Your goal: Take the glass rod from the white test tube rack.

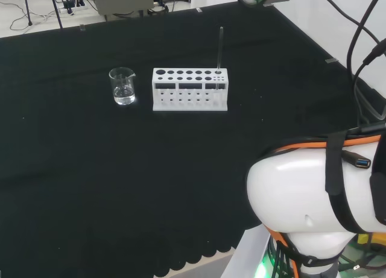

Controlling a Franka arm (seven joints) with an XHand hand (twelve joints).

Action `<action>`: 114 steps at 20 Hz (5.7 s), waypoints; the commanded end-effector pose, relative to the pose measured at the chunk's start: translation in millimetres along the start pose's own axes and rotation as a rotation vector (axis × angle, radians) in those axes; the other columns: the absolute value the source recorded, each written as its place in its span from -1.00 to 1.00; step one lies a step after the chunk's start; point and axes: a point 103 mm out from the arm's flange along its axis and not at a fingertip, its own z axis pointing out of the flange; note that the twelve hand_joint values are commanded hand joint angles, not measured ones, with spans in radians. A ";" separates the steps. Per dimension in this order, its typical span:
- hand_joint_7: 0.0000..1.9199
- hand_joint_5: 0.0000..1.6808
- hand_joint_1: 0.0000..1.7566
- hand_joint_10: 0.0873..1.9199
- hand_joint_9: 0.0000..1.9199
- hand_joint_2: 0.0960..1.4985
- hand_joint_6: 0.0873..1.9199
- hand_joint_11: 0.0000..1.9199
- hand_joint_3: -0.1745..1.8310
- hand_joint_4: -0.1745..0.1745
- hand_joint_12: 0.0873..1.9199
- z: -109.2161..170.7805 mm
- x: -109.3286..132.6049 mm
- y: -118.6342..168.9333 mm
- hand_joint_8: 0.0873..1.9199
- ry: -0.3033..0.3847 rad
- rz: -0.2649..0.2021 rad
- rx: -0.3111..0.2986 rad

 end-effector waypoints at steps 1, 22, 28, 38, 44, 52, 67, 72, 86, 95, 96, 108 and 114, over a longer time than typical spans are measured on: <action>-0.75 -0.74 -0.11 -0.42 -0.63 -0.02 -0.86 -0.74 -0.11 -1.00 0.00 0.5 -0.3 0.1 -0.58 -0.006 0.000 -0.007; -1.00 -0.91 -0.27 -0.11 -0.80 0.11 -1.00 -1.00 -0.22 -1.00 0.47 -20.1 -28.0 35.6 -0.26 0.075 0.017 -0.032; -0.98 -0.89 -0.27 -0.10 -0.75 0.11 -1.00 -0.98 -0.20 -1.00 0.50 -34.2 -49.0 69.6 -0.14 0.072 0.031 -0.040; -0.96 -0.87 -0.26 -0.09 -0.71 0.10 -1.00 -0.96 -0.20 -1.00 0.50 -21.3 -79.2 125.3 -0.11 0.078 0.056 -0.026; -0.93 -0.86 -0.26 -0.08 -0.64 0.10 -1.00 -0.93 -0.20 -1.00 0.50 -8.3 -86.9 151.7 -0.09 0.064 0.032 -0.009; -0.80 -0.69 -0.26 -0.12 -0.49 0.10 -1.00 -0.84 -0.19 -1.00 0.48 15.4 -95.5 180.1 -0.07 0.073 0.002 0.005; -0.70 -0.55 -0.27 -0.15 -0.40 0.12 -0.95 -0.78 -0.20 -1.00 0.46 86.2 -95.1 201.7 -0.08 0.050 -0.045 0.078; -0.68 -0.54 -0.28 -0.16 -0.41 0.12 -0.94 -0.77 -0.20 -1.00 0.46 108.2 -99.3 208.3 -0.08 0.050 -0.044 0.104; -0.65 -0.66 -0.28 -0.11 -0.50 0.13 -0.67 -0.80 -0.22 -1.00 0.47 150.9 -113.7 214.2 -0.09 0.050 -0.037 0.142; -0.63 -0.68 -0.28 -0.11 -0.50 0.13 -0.59 -0.82 -0.22 -1.00 0.48 176.7 -122.0 212.6 -0.09 0.058 -0.026 0.161; -0.62 -0.68 -0.28 -0.11 -0.49 0.13 -0.58 -0.82 -0.22 -1.00 0.48 180.4 -122.1 212.5 -0.09 0.055 -0.027 0.167; -0.46 -0.70 -0.27 -0.16 -0.30 0.13 -0.48 -0.78 -0.21 -1.00 0.47 202.6 -111.1 210.5 -0.09 0.036 -0.048 0.208; -0.36 -0.70 -0.26 -0.18 -0.19 0.13 -0.44 -0.72 -0.21 -1.00 0.46 212.8 -111.8 214.7 -0.09 0.040 -0.060 0.231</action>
